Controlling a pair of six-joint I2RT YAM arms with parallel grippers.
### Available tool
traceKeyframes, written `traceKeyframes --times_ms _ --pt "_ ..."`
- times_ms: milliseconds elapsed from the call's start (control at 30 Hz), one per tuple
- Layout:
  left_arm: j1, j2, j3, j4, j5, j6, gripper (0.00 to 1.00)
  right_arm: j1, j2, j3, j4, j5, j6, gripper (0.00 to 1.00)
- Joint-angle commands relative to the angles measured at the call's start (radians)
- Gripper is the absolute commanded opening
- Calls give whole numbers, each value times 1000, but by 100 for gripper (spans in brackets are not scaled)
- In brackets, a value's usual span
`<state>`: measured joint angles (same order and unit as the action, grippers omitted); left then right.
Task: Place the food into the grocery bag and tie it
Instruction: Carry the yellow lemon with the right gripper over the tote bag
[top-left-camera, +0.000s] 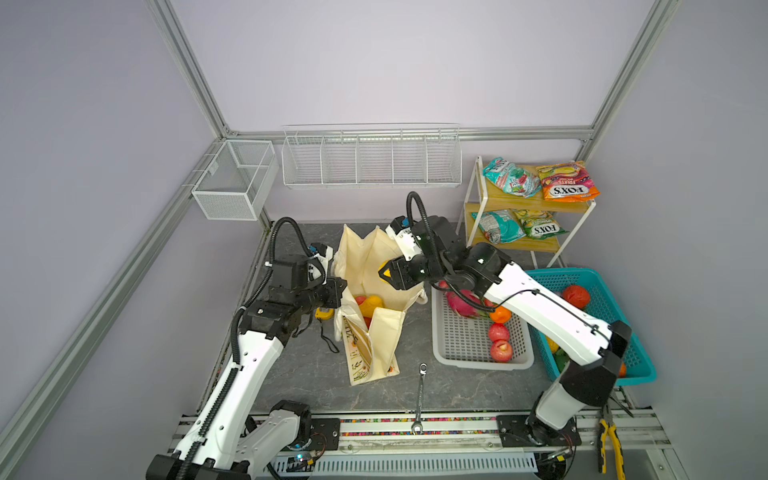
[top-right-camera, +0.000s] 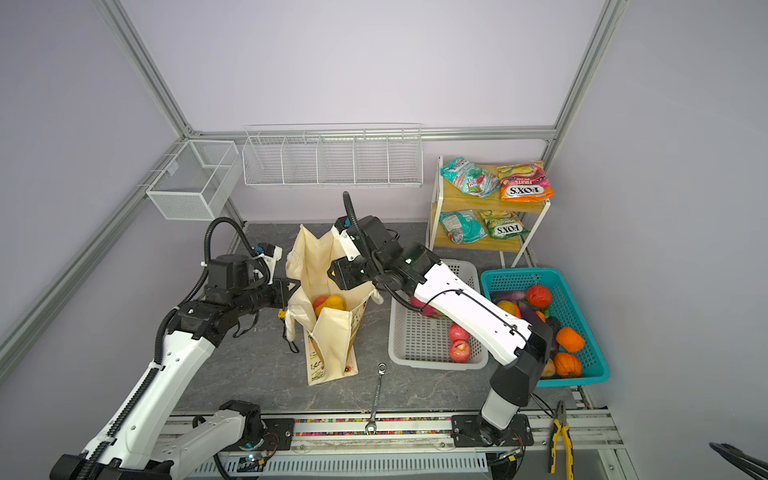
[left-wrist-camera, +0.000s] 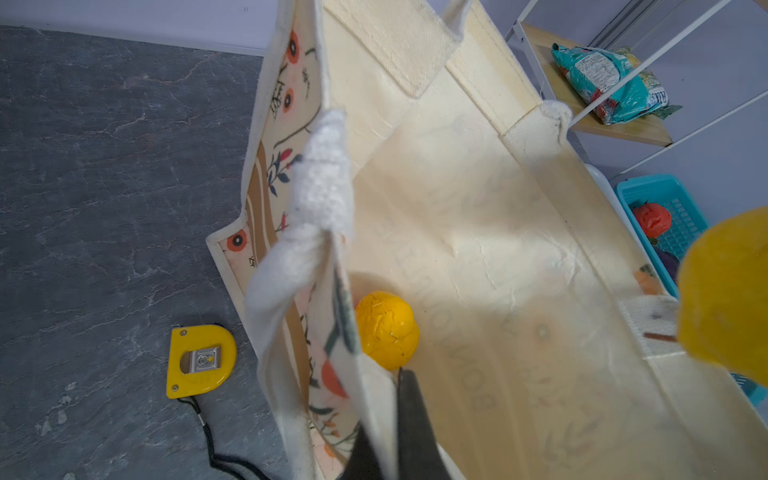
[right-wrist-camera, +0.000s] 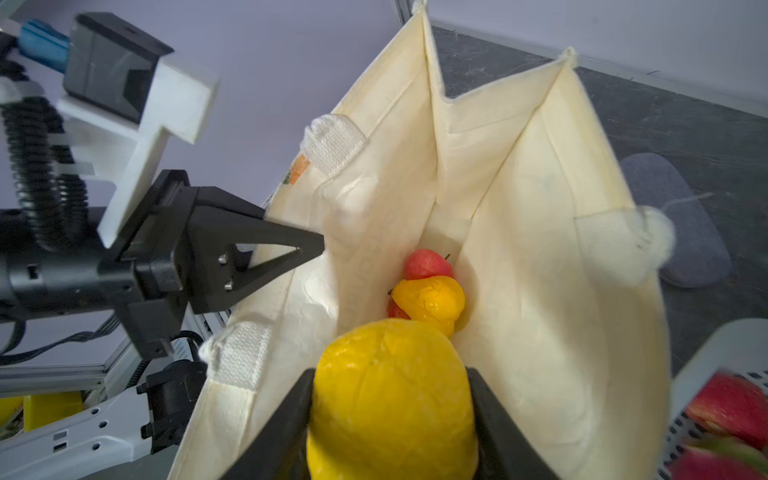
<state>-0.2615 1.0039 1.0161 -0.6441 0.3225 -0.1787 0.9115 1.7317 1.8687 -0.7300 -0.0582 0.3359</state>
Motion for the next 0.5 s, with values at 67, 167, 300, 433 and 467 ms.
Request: traceKeyframes --times_ms 67,167,300,433,467 --pt "7 -21 -6 40 21 11 0 22 125 119 -23 -51 -47 41" --pt "7 -22 -7 40 22 10 0 36 192 171 -59 -35 -66 42" --pt "7 -24 -7 40 21 10 0 52 267 214 -99 -10 -85 42" --pt "7 -28 -7 41 20 10 0 61 299 199 -106 -4 -99 42" --pt "7 -27 -7 40 20 11 0 62 305 193 -106 1 -101 42"
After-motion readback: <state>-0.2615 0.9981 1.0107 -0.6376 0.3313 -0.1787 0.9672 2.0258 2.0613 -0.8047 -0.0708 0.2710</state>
